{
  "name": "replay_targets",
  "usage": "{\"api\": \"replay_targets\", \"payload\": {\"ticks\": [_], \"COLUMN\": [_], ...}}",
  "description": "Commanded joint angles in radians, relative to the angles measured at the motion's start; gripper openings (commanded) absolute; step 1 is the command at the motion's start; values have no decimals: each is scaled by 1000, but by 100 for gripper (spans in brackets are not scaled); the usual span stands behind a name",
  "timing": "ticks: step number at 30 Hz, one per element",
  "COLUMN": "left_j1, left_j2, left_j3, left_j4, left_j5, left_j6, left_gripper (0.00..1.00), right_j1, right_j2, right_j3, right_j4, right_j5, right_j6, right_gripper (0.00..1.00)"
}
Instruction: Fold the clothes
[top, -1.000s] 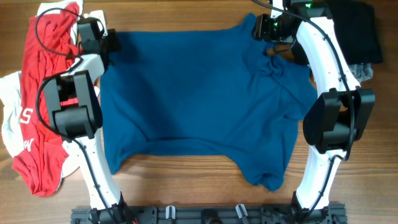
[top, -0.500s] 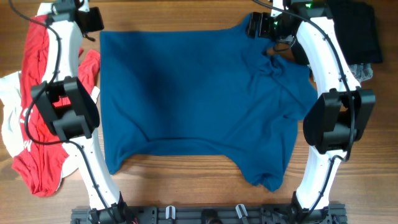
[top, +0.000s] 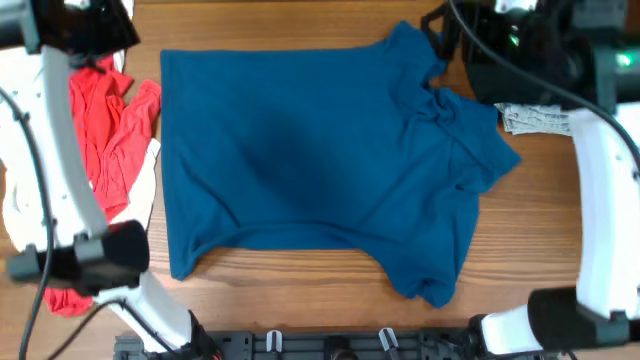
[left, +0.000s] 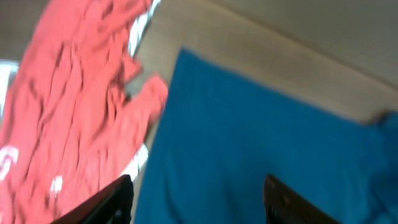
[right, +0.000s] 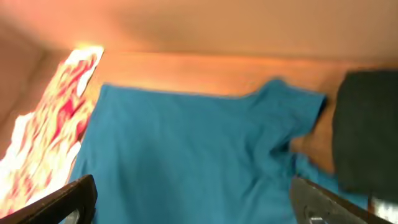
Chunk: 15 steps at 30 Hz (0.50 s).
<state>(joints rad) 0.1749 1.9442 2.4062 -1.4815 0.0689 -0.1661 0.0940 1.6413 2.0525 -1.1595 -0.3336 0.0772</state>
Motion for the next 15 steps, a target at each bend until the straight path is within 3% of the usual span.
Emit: {"api": "replay_targets", "payload": {"ticks": [1, 7, 11, 15], "left_j1": [-5, -8, -16, -16], "left_j2": [-77, -191, -335, -465], "left_j3": [9, -106, -383, -707], "left_j4": [-142, -204, -203, -190], "left_j5": [31, 37, 42, 54], "left_j6": [-29, -60, -121, -188], "left_gripper": [64, 62, 64, 67], "right_j1": [0, 0, 0, 0], "right_j2": [-3, -2, -2, -2], "right_j3": [4, -2, -48, -142], "right_j4": [-119, -359, -430, -377], "right_j5": [-33, 88, 179, 177], "right_j6": [18, 119, 186, 187], "right_gripper": [99, 99, 99, 100]}}
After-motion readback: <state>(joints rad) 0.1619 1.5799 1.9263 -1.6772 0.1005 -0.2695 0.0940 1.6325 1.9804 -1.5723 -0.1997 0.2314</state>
